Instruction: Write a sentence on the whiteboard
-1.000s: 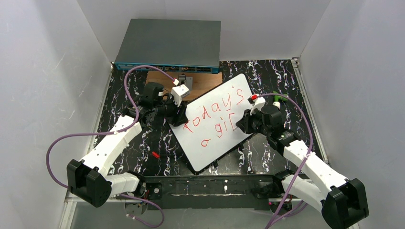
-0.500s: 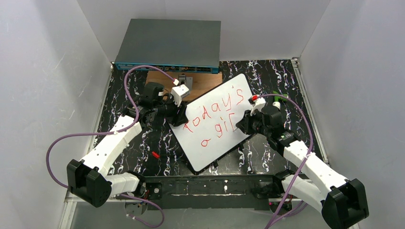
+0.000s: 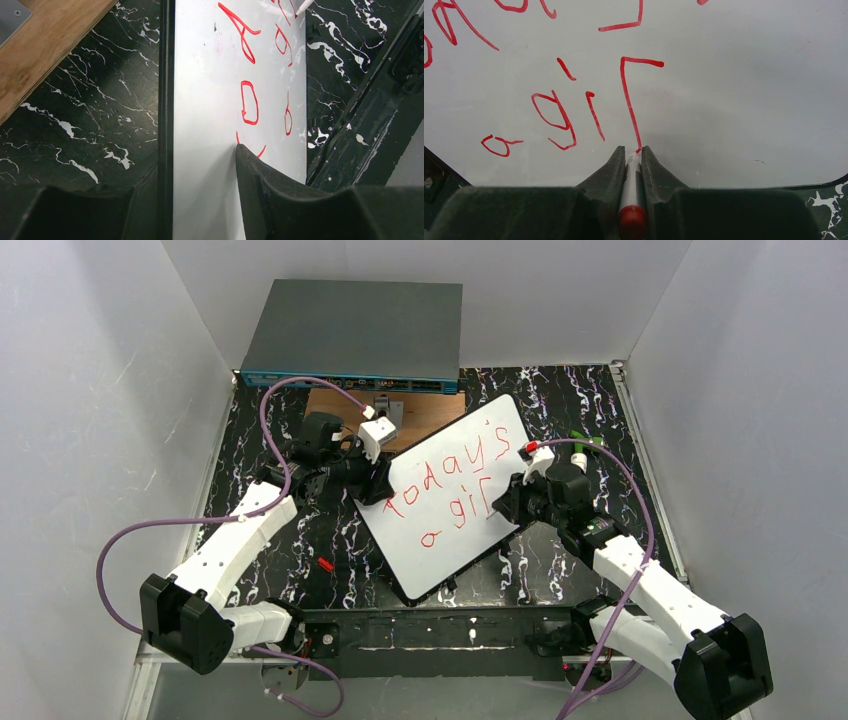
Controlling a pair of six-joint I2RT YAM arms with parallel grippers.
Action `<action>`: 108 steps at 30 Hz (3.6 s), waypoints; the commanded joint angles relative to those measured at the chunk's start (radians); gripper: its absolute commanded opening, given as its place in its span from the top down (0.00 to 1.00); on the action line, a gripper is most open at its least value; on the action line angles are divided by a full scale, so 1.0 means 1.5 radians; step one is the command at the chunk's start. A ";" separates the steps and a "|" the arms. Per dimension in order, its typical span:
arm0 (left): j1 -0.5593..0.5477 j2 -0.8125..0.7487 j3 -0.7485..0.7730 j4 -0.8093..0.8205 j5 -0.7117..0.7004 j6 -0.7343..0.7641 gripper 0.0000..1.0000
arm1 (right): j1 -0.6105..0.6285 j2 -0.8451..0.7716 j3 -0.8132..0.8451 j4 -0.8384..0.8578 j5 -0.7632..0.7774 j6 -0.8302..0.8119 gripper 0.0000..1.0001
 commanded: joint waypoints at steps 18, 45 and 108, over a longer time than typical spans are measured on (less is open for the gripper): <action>-0.014 0.003 0.011 -0.014 0.035 0.062 1.00 | 0.016 0.023 0.023 0.042 -0.018 0.019 0.99; -0.014 0.006 0.004 -0.008 0.036 0.060 1.00 | 0.016 -0.075 0.083 -0.039 0.028 0.006 0.99; -0.014 0.006 0.007 -0.011 0.036 0.061 1.00 | 0.014 0.042 0.138 -0.002 0.099 -0.030 0.99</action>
